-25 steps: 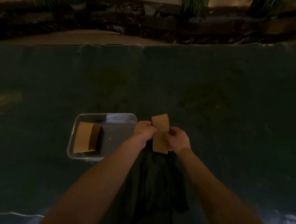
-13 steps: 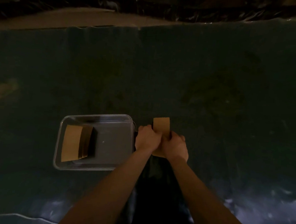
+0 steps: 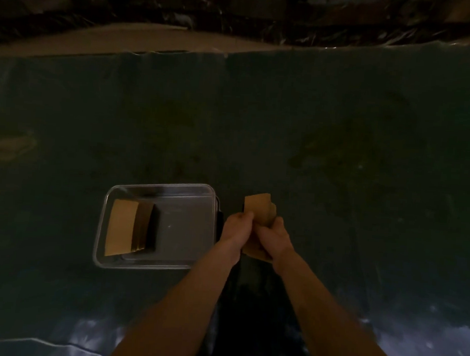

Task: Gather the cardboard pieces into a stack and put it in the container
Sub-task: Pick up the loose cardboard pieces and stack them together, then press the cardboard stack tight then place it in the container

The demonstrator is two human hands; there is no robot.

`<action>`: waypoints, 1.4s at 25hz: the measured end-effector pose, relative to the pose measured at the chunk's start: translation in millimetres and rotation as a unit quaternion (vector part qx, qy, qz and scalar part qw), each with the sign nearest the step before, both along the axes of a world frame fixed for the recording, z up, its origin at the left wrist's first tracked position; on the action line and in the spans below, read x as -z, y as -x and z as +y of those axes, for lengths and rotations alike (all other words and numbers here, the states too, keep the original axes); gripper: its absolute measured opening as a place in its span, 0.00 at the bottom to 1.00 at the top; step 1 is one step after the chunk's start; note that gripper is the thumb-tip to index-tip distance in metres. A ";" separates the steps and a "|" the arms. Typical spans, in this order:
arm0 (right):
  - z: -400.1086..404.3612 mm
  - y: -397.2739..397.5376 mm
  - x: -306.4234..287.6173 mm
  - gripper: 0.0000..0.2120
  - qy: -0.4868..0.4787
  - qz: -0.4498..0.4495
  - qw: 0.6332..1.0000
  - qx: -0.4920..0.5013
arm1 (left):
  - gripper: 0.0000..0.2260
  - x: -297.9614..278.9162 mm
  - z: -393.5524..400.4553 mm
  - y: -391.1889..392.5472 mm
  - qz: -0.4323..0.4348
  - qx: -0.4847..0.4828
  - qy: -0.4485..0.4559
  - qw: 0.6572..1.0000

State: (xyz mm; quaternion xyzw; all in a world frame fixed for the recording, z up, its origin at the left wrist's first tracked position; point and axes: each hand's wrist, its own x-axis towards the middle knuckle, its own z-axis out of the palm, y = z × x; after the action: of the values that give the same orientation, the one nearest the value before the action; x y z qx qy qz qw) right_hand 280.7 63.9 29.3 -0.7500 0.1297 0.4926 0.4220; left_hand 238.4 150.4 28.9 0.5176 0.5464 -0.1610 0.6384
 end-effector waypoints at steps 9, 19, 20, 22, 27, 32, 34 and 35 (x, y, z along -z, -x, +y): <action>-45.4 77.6 -51.8 0.16 0.031 -0.330 0.897 -0.292 | 0.25 -38.9 -48.3 106.1 -0.208 -0.154 0.055 0.964; -28.6 226.6 -53.5 0.24 -0.016 -0.424 0.739 -0.523 | 0.05 -33.9 -1.9 282.4 -0.190 -0.091 -0.017 0.977; -15.4 248.2 -46.0 0.23 -0.012 -0.419 0.740 -0.526 | 0.04 -29.5 7.4 304.2 -0.184 -0.114 -0.006 0.976; 18.7 288.3 -33.0 0.22 0.006 -0.417 0.740 -0.527 | 0.03 -21.9 33.6 340.7 -0.176 -0.144 -0.004 0.974; 85.2 347.1 -12.6 0.25 0.046 -0.417 0.777 -0.470 | 0.02 -5.0 117.9 408.6 -0.192 -0.170 -0.003 0.966; 100.1 377.5 21.3 0.27 0.011 -0.450 0.829 -0.331 | 0.02 10.6 144.4 414.1 -0.203 -0.151 0.004 0.968; 106.2 372.5 29.2 0.27 0.017 -0.477 0.796 -0.372 | 0.04 22.7 148.6 412.7 -0.196 -0.142 -0.035 0.970; 108.3 369.6 32.8 0.27 0.019 -0.483 0.782 -0.394 | 0.05 30.3 150.8 414.3 -0.192 -0.095 -0.096 0.972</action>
State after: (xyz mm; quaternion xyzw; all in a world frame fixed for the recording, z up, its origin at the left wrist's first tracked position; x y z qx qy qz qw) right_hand -88.8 172.2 -3.5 -0.8832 -0.3885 0.1866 0.1849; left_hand -175.8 301.2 -1.4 0.5432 0.4737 0.0561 0.6909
